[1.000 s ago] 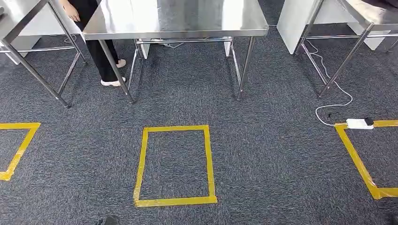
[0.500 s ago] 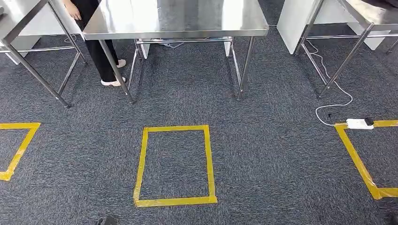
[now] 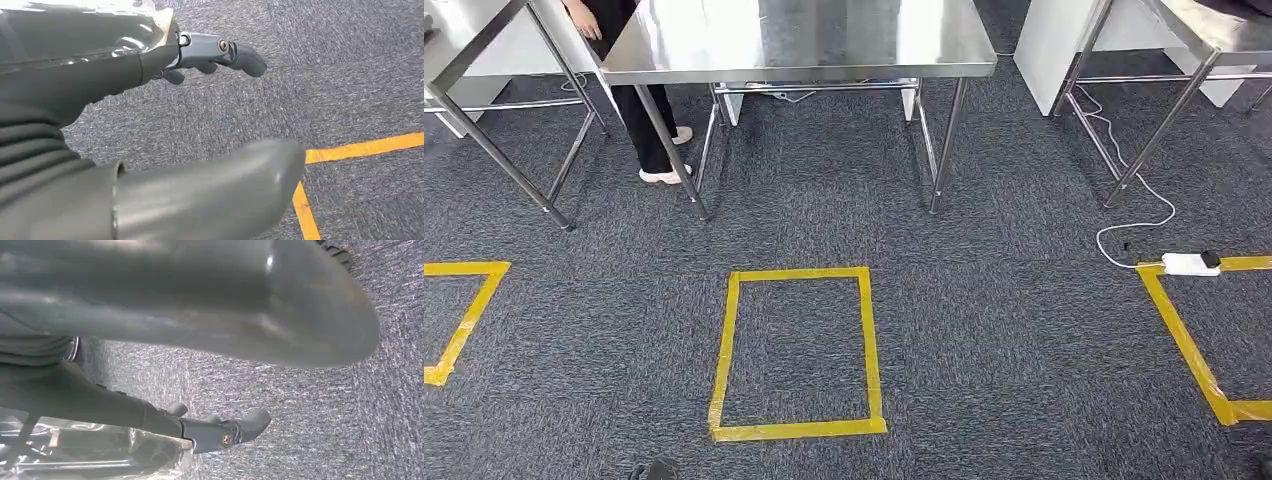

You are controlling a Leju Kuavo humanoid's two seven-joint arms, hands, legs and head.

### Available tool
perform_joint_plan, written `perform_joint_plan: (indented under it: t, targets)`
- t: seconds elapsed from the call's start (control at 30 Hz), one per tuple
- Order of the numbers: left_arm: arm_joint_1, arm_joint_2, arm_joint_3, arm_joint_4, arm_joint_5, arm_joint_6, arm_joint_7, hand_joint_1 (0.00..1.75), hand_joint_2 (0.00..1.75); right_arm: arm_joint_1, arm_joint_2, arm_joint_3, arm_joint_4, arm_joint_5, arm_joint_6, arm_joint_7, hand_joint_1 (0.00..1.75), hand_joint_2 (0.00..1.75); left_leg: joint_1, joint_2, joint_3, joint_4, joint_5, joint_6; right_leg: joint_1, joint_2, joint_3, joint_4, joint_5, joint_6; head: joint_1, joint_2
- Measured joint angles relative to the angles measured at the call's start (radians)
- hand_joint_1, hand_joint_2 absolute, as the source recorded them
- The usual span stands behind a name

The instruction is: Take the parts from the cabinet and place them on the table.

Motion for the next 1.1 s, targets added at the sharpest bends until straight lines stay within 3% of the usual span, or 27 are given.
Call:
perform_joint_plan:
  t: [0.3, 0.33, 0.4, 0.5, 0.57, 0.6, 0.63, 0.7, 0.73, 0.77, 0.8, 0.83, 0.9, 0.93, 0.97, 1.0, 1.03, 1.07, 1.1]
  targets:
    - [0.0, 0.0, -0.001, 0.0, 0.046, -0.02, 0.005, 0.0, 0.0, 0.0, 0.0, 0.002, 0.0, -0.021, 0.002, 0.0, 0.0, 0.0, 0.0, 0.0, 0.0, 0.0, 0.0, 0.0, 0.0, 0.0, 0.0, 0.0, 0.0, 0.0, 0.0, 0.0]
    - [-0.001, 0.001, -0.01, 0.0, 0.074, -0.021, 0.006, 0.0, 0.0, 0.001, 0.001, 0.008, 0.0, -0.032, 0.002, 0.0, 0.0, 0.0, 0.0, 0.0, -0.004, 0.008, -0.003, 0.005, -0.013, 0.0, 0.003, -0.002, 0.001, 0.002, 0.0, 0.0]
    - [0.0, 0.004, -0.026, 0.0, 0.1, -0.029, 0.009, 0.0, 0.0, 0.003, 0.003, 0.018, 0.0, -0.04, 0.002, 0.001, 0.0, 0.0, 0.0, 0.0, -0.005, 0.013, -0.006, 0.018, -0.014, 0.0, 0.012, -0.002, 0.001, 0.003, 0.0, 0.0]
    - [0.0, 0.007, -0.037, 0.0, 0.102, -0.03, 0.01, 0.0, 0.0, 0.004, 0.003, 0.027, 0.0, -0.043, 0.002, 0.001, 0.0, 0.0, -0.002, 0.0, -0.011, 0.028, -0.017, 0.033, -0.015, 0.0, 0.013, -0.002, -0.002, 0.013, 0.0, 0.0]
    - [-0.001, 0.008, -0.044, 0.0, 0.102, -0.031, 0.01, 0.0, 0.0, 0.003, 0.003, 0.03, 0.0, -0.045, 0.001, 0.001, 0.0, 0.0, -0.008, 0.0, -0.014, 0.034, -0.025, 0.046, -0.016, -0.002, 0.015, -0.015, 0.0, 0.028, -0.001, 0.0]
    - [-0.002, 0.008, -0.045, 0.0, 0.102, -0.031, 0.01, 0.0, 0.0, 0.003, 0.003, 0.031, 0.0, -0.045, 0.001, 0.001, 0.0, 0.0, -0.016, -0.001, -0.002, 0.015, -0.019, 0.058, -0.008, -0.005, 0.026, -0.035, 0.006, 0.038, -0.002, 0.0]
    - [-0.001, 0.006, -0.045, 0.0, 0.102, -0.031, 0.01, 0.0, 0.0, 0.003, 0.002, 0.031, 0.0, -0.045, 0.001, 0.001, 0.0, 0.0, 0.0, 0.001, 0.017, -0.019, 0.0, 0.065, -0.008, -0.007, 0.036, -0.023, 0.002, 0.039, 0.001, 0.0]
    - [-0.004, 0.003, -0.048, 0.0, 0.102, -0.033, 0.01, 0.0, 0.0, 0.003, -0.004, 0.031, -0.002, -0.046, 0.0, 0.001, 0.0, 0.0, -0.007, 0.004, 0.026, -0.037, 0.01, 0.077, -0.008, -0.003, -0.003, 0.055, -0.06, 0.02, 0.002, 0.0]
    - [-0.004, 0.004, -0.05, 0.0, 0.102, -0.035, 0.012, 0.0, 0.0, 0.004, -0.003, 0.031, -0.002, -0.046, 0.0, 0.001, 0.0, 0.0, -0.007, 0.003, 0.023, -0.037, 0.011, 0.077, -0.007, -0.002, -0.044, 0.137, -0.103, 0.014, 0.007, 0.0]
    - [-0.004, 0.003, -0.051, 0.0, 0.102, -0.037, 0.012, 0.0, 0.0, 0.005, -0.003, 0.031, -0.002, -0.046, 0.0, 0.001, 0.0, 0.0, -0.008, 0.002, 0.02, -0.037, 0.012, 0.076, -0.006, 0.001, -0.076, 0.206, -0.132, 0.016, 0.007, 0.0]
    - [-0.004, 0.003, -0.052, 0.0, 0.102, -0.039, 0.012, 0.0, 0.0, 0.005, -0.004, 0.031, -0.002, -0.046, 0.0, 0.002, 0.0, 0.0, -0.009, 0.0, 0.016, -0.036, 0.014, 0.073, -0.006, 0.002, -0.093, 0.242, -0.139, 0.023, 0.006, 0.0]
    - [-0.003, 0.003, -0.053, 0.0, 0.102, -0.039, 0.014, 0.0, 0.0, 0.005, -0.006, 0.031, -0.002, -0.046, -0.001, 0.002, 0.0, 0.0, -0.009, -0.001, 0.013, -0.034, 0.015, 0.07, -0.007, 0.002, -0.085, 0.23, -0.127, 0.032, 0.007, 0.0]
    - [-0.003, 0.002, -0.054, 0.0, 0.103, -0.039, 0.014, 0.0, 0.0, 0.005, -0.009, 0.031, -0.002, -0.046, -0.001, 0.002, 0.0, 0.0, -0.003, -0.003, 0.005, -0.028, 0.019, 0.062, -0.012, 0.002, -0.026, 0.121, -0.081, 0.054, 0.008, 0.0]
    - [-0.004, 0.0, -0.056, 0.0, 0.102, -0.039, 0.014, 0.0, 0.0, 0.004, -0.01, 0.032, -0.002, -0.047, -0.001, 0.002, 0.0, 0.0, 0.004, -0.005, -0.004, -0.017, 0.021, 0.05, -0.021, 0.002, 0.044, -0.01, -0.037, 0.071, 0.016, 0.0]
    - [-0.004, 0.002, -0.057, 0.0, 0.103, -0.039, 0.015, 0.0, 0.0, 0.002, -0.01, 0.032, -0.002, -0.047, -0.001, 0.002, 0.0, 0.0, 0.001, -0.005, -0.007, -0.008, 0.02, 0.041, -0.023, -0.003, 0.055, -0.032, -0.03, 0.072, 0.018, 0.0]
    - [-0.004, 0.003, -0.058, 0.0, 0.103, -0.039, 0.014, 0.0, 0.0, 0.002, -0.009, 0.032, -0.002, -0.047, 0.0, 0.002, 0.0, 0.0, 0.0, -0.005, -0.007, -0.007, 0.02, 0.039, -0.021, -0.003, 0.053, -0.021, -0.029, 0.07, 0.018, 0.0]
    - [-0.002, 0.005, -0.058, 0.0, 0.103, -0.039, 0.016, 0.0, 0.0, 0.001, -0.005, 0.032, -0.002, -0.047, -0.001, 0.002, 0.0, 0.0, -0.004, -0.005, -0.011, 0.006, 0.011, 0.025, -0.006, 0.0, 0.029, -0.017, -0.018, 0.052, 0.029, 0.0]
    - [-0.003, 0.006, -0.059, 0.0, 0.103, -0.038, 0.015, 0.0, 0.0, 0.001, -0.006, 0.033, -0.003, -0.047, -0.002, 0.003, 0.0, 0.0, -0.007, -0.006, -0.005, 0.001, 0.012, 0.022, -0.008, 0.0, 0.026, -0.002, -0.017, 0.03, 0.019, 0.0]
    - [-0.003, 0.005, -0.059, 0.0, 0.103, -0.038, 0.015, 0.0, 0.0, 0.004, -0.006, 0.034, -0.003, -0.047, -0.002, 0.003, 0.0, 0.0, -0.005, -0.005, -0.002, -0.002, 0.012, 0.018, -0.009, -0.001, 0.028, 0.003, -0.02, 0.021, 0.016, 0.0]
